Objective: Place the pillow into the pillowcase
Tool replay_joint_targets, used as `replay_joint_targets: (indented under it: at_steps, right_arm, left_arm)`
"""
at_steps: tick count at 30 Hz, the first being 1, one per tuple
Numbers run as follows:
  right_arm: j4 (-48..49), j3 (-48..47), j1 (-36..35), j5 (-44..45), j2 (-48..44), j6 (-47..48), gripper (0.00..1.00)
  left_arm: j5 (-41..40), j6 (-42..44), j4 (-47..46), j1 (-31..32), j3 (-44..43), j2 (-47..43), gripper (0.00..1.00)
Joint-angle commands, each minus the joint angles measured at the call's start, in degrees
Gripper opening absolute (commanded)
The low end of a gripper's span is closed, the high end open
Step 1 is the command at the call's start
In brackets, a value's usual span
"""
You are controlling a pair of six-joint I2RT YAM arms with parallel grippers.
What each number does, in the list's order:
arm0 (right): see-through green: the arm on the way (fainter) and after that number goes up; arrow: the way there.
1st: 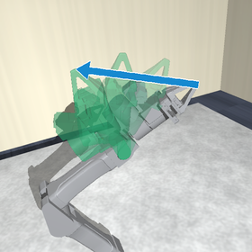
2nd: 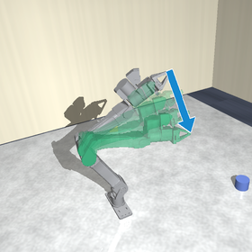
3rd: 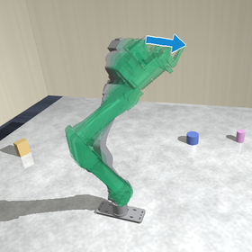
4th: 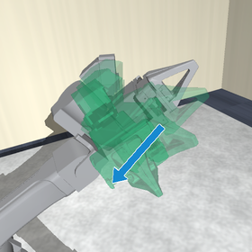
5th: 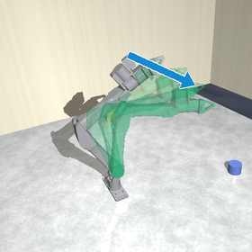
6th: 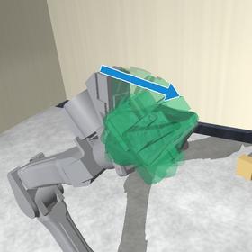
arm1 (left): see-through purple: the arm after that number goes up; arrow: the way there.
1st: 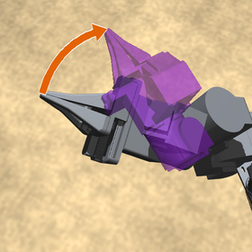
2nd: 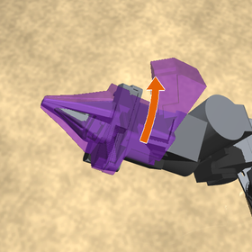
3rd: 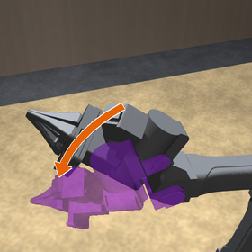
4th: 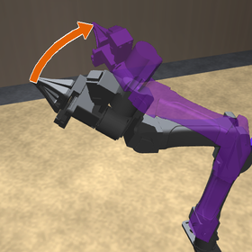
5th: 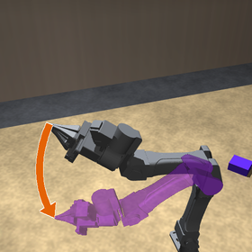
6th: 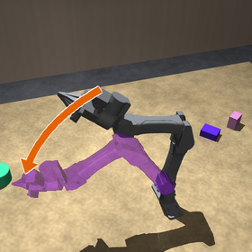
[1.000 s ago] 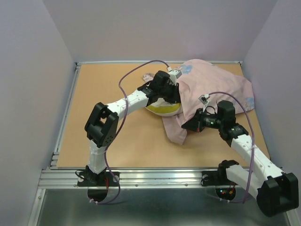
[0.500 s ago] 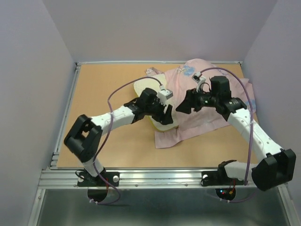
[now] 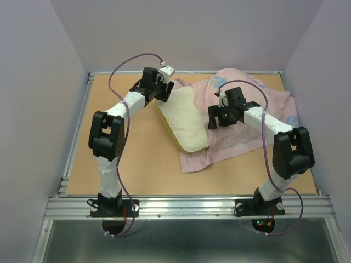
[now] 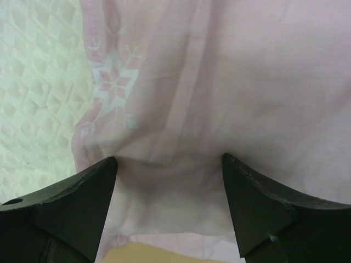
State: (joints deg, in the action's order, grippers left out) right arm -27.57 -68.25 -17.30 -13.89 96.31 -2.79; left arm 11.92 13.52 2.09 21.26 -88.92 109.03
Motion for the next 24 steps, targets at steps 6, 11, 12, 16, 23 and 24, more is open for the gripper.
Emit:
replay_joint_targets:
  at_steps: [6,11,12,16,23,24]
  right_arm:
    - [-1.96,-1.27,-0.10,1.41,0.89,11.21,0.83]
    - [-2.05,-4.34,-0.10,0.97,2.48,14.38,0.83]
    - [-2.22,-4.35,-0.10,1.14,2.22,14.74,0.83]
    - [-5.90,-2.68,-0.10,2.72,-3.22,19.64,0.83]
    - [-16.19,-3.99,-0.10,-0.25,-15.60,26.68,0.94]
    - [-17.15,-4.43,-0.10,-2.09,-16.67,27.48,1.00]
  left_arm:
    - [19.17,15.65,16.18,0.10,-0.74,7.52,0.51]
    - [28.41,16.63,16.63,9.31,17.80,-5.20,0.43]
    - [29.29,16.54,16.98,11.07,20.00,-6.97,0.43]
    - [31.93,13.39,17.16,20.13,28.27,-13.93,0.43]
    - [31.94,7.86,16.91,21.38,27.67,-21.13,0.58]
    - [31.59,5.92,15.77,18.24,27.23,-22.10,0.63]
